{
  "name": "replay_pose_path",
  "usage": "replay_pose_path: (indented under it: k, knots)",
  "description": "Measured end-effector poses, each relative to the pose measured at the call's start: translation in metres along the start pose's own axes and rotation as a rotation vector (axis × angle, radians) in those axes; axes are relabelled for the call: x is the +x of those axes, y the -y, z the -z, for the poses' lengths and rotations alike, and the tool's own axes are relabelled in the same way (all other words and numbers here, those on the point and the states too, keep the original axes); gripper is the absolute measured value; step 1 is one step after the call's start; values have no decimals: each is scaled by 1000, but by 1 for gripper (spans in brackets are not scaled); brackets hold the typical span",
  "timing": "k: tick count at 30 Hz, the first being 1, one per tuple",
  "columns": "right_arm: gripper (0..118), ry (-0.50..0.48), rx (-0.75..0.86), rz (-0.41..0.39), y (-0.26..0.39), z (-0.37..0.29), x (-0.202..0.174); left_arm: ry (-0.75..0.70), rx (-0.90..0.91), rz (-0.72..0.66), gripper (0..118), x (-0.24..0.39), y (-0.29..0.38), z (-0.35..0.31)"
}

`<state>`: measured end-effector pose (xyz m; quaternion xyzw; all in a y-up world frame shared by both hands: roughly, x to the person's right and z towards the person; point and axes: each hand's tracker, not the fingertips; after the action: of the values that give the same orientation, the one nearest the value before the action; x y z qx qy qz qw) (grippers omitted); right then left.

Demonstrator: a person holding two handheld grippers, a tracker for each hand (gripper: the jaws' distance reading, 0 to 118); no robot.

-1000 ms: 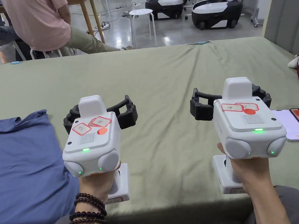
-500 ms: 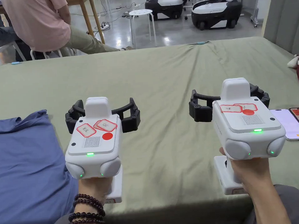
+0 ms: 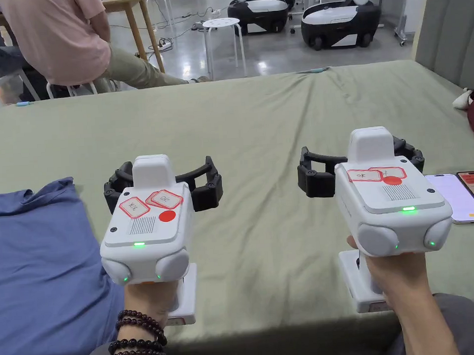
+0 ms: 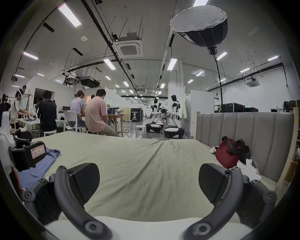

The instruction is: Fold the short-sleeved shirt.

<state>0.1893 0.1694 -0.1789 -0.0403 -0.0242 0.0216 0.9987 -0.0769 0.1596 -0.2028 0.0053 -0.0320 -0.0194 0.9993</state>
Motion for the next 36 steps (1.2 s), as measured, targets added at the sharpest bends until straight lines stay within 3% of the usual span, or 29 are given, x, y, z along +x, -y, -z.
replay_pose_path:
  k: [12,13,14,15,16,17,20,23,26,32,36]
  knots:
    - [115,4,-12,4,2,0,2,-3,-20,20,115,2,4,3]
    - [100,-24,-23,21,2,-1,4,2,-24,19,100,0,3,1]
    - [73,-22,-16,31,2,-3,4,12,-21,8,69,-2,2,-1]
    - [13,-11,-10,25,2,-2,4,15,-15,0,9,-3,2,-1]
    - [0,40,-8,-17,3,-2,2,-11,-16,7,3,-2,3,1]
    - [0,103,-27,-39,4,0,0,-71,-26,33,3,0,3,3]
    - [0,9,-33,29,3,1,4,-13,-36,14,3,-2,1,4]
    - [0,57,-23,12,1,4,-5,-55,-23,20,3,-4,2,2]
    - [0,14,-32,29,-4,4,-17,-75,-19,-3,3,-24,1,-4]
    - [0,-150,-10,3,-10,16,-85,-253,-23,-13,3,-94,-1,-32]
    - [0,-309,-18,15,-12,21,-155,-422,-42,23,3,-155,1,-71]
